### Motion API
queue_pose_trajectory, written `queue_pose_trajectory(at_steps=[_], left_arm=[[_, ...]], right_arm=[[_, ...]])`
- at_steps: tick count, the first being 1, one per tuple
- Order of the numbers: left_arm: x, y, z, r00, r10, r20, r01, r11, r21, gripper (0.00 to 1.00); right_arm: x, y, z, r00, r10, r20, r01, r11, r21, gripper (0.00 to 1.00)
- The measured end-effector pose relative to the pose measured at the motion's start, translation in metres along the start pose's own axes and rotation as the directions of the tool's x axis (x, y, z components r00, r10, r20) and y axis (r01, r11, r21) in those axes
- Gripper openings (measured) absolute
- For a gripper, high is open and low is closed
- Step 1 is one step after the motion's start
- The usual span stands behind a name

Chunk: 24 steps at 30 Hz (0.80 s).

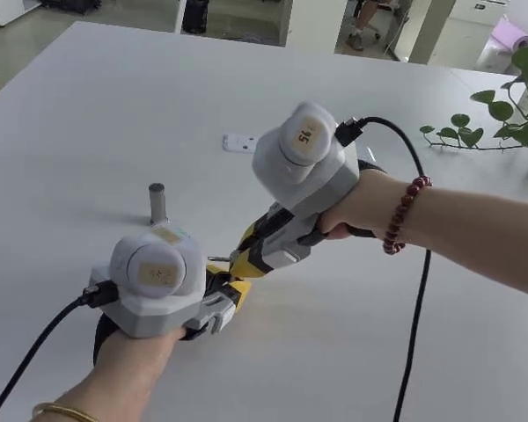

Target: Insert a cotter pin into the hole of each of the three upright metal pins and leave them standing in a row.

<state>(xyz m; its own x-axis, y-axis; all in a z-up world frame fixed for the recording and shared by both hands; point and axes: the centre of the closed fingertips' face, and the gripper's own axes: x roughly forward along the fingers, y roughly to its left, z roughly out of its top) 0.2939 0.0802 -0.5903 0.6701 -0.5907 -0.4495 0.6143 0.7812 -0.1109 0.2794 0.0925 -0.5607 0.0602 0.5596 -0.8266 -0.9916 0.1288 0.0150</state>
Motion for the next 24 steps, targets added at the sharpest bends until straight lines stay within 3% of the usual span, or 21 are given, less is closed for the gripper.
queue_pose_trajectory(at_steps=[24], left_arm=[[0.014,0.017,0.005,0.9968,0.073,0.032,-0.070,0.994,-0.086,0.12]], right_arm=[[0.006,-0.019,0.002,0.9999,0.010,0.011,-0.009,0.999,-0.042,0.08]])
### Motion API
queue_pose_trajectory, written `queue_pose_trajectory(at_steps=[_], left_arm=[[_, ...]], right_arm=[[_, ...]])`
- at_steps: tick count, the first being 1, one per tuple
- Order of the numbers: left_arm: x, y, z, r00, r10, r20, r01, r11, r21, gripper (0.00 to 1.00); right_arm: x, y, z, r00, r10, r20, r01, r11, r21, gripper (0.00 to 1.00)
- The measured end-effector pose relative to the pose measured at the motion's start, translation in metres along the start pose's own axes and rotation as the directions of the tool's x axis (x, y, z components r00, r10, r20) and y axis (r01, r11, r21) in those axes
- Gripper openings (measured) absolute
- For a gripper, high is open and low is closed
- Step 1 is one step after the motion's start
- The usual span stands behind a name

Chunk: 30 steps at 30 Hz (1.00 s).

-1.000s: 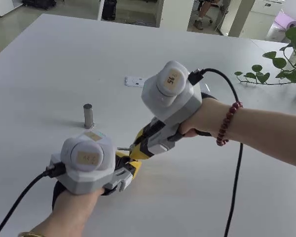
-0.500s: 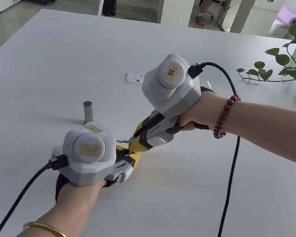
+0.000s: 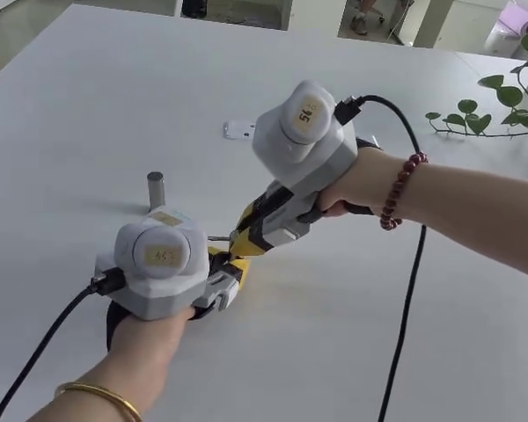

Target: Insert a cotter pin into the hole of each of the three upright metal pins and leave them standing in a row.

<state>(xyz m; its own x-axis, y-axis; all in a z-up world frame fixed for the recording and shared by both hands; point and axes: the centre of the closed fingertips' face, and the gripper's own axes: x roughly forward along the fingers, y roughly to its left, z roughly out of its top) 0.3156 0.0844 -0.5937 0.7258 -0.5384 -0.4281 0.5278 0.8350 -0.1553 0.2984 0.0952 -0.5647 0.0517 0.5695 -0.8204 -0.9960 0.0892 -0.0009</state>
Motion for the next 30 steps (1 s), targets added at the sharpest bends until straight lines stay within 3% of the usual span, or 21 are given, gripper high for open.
queue_pose_trajectory(at_steps=[14,18,24,30], left_arm=[[0.002,0.001,0.000,0.9999,0.012,0.006,-0.012,1.000,0.002,0.12],[0.002,0.000,0.000,0.9998,0.017,0.002,-0.017,1.000,0.009,0.12],[0.001,0.001,-0.002,0.9996,0.027,-0.013,-0.026,0.999,0.044,0.14],[-0.003,0.001,-0.005,0.9992,0.028,-0.029,-0.027,0.999,0.037,0.16]], right_arm=[[0.001,-0.001,0.000,1.0000,-0.006,0.001,0.006,0.999,-0.048,0.09],[0.004,-0.001,-0.007,0.9991,-0.020,-0.038,0.017,0.997,-0.074,0.09],[0.005,-0.003,-0.013,0.9993,-0.020,-0.032,0.019,0.999,-0.049,0.08],[0.002,-0.004,-0.011,0.9994,-0.029,-0.020,0.028,0.999,-0.044,0.09]])
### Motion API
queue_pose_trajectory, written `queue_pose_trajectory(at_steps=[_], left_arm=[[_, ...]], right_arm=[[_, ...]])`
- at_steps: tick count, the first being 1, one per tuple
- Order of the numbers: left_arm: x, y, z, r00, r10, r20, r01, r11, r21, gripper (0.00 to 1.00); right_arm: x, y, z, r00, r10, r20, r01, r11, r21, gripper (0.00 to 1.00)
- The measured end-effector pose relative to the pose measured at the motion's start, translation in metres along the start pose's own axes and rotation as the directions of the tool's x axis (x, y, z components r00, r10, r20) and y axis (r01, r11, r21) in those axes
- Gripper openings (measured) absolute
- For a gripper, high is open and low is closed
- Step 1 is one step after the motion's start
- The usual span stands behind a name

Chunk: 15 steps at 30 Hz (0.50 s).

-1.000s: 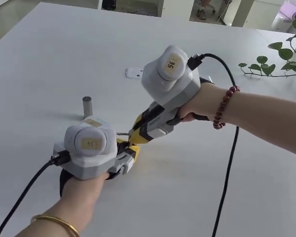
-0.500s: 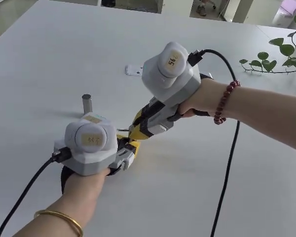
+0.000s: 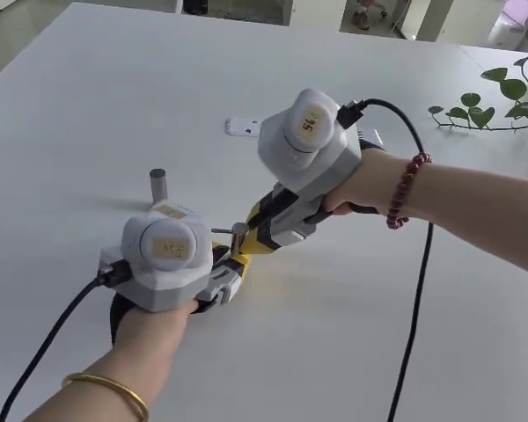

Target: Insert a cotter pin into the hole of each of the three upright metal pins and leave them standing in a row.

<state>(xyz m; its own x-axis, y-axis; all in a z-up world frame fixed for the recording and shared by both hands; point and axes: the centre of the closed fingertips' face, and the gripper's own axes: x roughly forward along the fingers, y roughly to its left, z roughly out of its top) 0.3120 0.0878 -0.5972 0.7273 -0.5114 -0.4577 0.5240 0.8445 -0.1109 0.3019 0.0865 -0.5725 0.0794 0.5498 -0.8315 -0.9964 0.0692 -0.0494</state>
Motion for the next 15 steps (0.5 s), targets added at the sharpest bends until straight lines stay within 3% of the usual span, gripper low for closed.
queue_pose_trajectory(at_steps=[8,15], left_arm=[[-0.010,-0.007,0.000,0.9998,-0.008,-0.019,0.008,1.000,0.023,0.20],[-0.024,-0.008,0.000,0.9994,-0.013,-0.032,0.014,0.999,0.031,0.24]], right_arm=[[-0.009,0.003,0.008,0.9998,-0.007,0.017,0.007,1.000,0.011,0.12],[-0.020,0.000,0.026,0.9947,-0.033,0.098,0.026,0.997,0.076,0.16]])
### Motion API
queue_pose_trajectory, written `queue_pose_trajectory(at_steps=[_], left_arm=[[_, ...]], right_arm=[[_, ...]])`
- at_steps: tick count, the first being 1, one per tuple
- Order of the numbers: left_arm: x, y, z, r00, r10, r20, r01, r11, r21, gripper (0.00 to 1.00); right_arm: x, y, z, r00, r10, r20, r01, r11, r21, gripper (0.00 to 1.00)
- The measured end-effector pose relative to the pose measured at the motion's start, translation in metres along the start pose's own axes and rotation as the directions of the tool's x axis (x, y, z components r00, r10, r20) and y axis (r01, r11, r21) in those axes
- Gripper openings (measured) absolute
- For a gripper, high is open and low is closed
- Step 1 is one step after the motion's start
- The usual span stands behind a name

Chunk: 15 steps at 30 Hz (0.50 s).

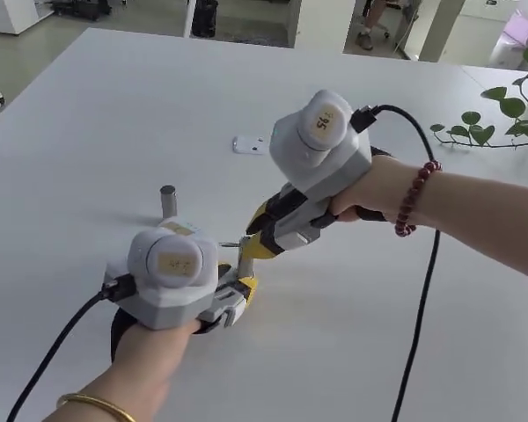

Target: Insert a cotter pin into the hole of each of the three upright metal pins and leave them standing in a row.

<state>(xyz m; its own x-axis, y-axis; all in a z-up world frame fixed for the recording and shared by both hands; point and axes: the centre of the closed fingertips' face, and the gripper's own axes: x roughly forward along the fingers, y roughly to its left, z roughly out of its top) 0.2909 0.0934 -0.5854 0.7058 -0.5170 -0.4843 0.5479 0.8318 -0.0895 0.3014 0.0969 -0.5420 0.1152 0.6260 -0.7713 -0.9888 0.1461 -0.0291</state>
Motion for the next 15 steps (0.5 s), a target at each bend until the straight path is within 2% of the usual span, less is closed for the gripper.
queue_pose_trajectory(at_steps=[7,8,9,15], left_arm=[[-0.019,-0.003,0.004,0.9998,-0.014,0.014,0.015,1.000,-0.007,0.29],[-0.022,-0.002,0.004,0.9998,-0.011,0.014,0.011,1.000,0.004,0.29],[-0.026,0.001,0.003,1.0000,0.004,0.008,-0.004,0.999,0.047,0.30],[-0.043,0.003,0.006,0.9997,-0.005,0.022,0.005,1.000,0.009,0.36]], right_arm=[[-0.008,-0.007,0.018,0.9967,-0.050,0.064,0.046,0.997,0.058,0.20],[-0.008,-0.008,0.020,0.9955,-0.060,0.073,0.055,0.996,0.066,0.21],[-0.009,-0.009,0.022,0.9948,-0.066,0.078,0.060,0.995,0.074,0.21],[-0.008,-0.015,0.037,0.9876,-0.096,0.124,0.078,0.987,0.141,0.24]])
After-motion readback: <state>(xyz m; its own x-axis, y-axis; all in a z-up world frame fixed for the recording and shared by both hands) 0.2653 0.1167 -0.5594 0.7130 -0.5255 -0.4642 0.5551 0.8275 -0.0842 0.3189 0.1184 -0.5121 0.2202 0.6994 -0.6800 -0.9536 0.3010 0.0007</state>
